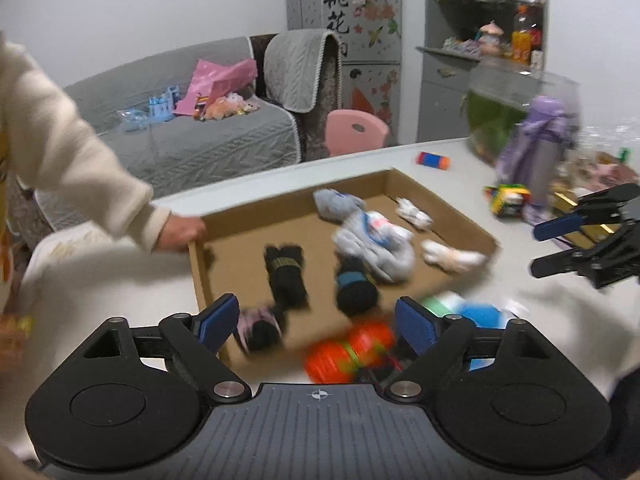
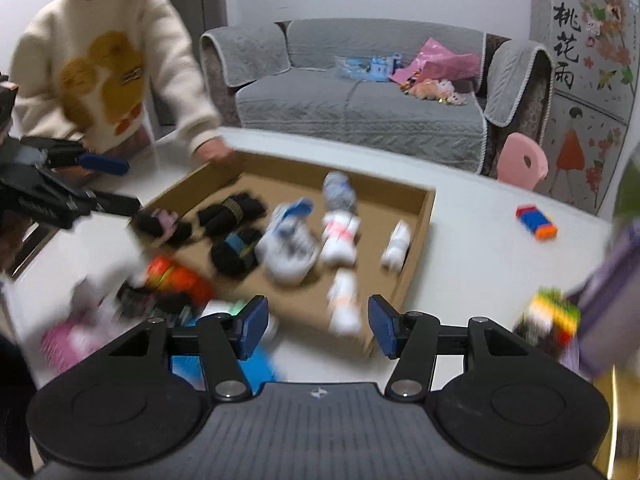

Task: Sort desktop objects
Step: 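Grasp the orange plastic-wrapped bundle with the left gripper while the right grasps the white sock pair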

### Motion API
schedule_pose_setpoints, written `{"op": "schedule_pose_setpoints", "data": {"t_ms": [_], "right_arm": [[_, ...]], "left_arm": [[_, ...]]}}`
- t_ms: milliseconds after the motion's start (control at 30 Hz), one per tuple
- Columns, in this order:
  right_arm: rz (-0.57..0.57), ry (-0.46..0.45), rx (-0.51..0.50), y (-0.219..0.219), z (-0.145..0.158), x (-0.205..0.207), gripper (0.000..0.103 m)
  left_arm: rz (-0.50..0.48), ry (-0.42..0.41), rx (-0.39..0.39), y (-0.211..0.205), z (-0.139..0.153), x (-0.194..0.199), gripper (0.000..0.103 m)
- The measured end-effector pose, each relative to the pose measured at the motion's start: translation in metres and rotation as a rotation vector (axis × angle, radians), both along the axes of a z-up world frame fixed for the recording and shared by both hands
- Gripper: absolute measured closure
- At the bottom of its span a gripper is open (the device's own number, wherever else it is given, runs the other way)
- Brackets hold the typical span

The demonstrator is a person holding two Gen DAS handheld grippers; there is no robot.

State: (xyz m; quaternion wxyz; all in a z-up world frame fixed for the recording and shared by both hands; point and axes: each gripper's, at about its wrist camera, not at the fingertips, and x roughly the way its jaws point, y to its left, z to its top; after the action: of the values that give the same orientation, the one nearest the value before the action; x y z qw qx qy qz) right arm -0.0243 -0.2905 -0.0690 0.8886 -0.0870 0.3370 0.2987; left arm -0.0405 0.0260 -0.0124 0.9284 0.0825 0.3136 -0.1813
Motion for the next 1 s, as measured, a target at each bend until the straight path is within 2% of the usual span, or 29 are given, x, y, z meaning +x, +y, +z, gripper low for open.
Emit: {"op": "schedule_pose_setpoints", "data": {"t_ms": [200,300,467,600,767,900,1000], "right_arm": [[0.036,0.023,0.012,-0.007,-0.012,-0.040,0.047],[0.047,0.019,-0.003,-0.004,-0.018,-0.045,0.045],[0.046,0.036,0.034,-0.007,-0.024,-0.061,0.045],[0.075,0.027,0.026,-0.006,-0.026,-0.075,0.042],[0.042,0.037,0.034,-0.010,-0.030,-0.066,0.041],[0.011,0.053,0.040,-0.012,-0.037,-0.052,0.041],[0.003,0.066,0.028,-0.009,-0.044,-0.041,0.041]], "left_arm": [[-0.071,0.022,-0.035,-0.008,-0.015,-0.079,0.010],[-0.076,0.053,-0.025,-0.023,-0.031,-0.097,0.010],[-0.088,0.108,-0.073,-0.037,-0.051,-0.126,0.010],[-0.122,0.139,-0.059,-0.059,-0.069,-0.131,0.010],[-0.122,0.143,-0.045,-0.080,-0.089,-0.124,0.010],[-0.097,0.190,-0.059,-0.080,-0.105,-0.113,0.018],[-0.083,0.173,-0.063,-0.077,-0.105,-0.113,0.019]]}}
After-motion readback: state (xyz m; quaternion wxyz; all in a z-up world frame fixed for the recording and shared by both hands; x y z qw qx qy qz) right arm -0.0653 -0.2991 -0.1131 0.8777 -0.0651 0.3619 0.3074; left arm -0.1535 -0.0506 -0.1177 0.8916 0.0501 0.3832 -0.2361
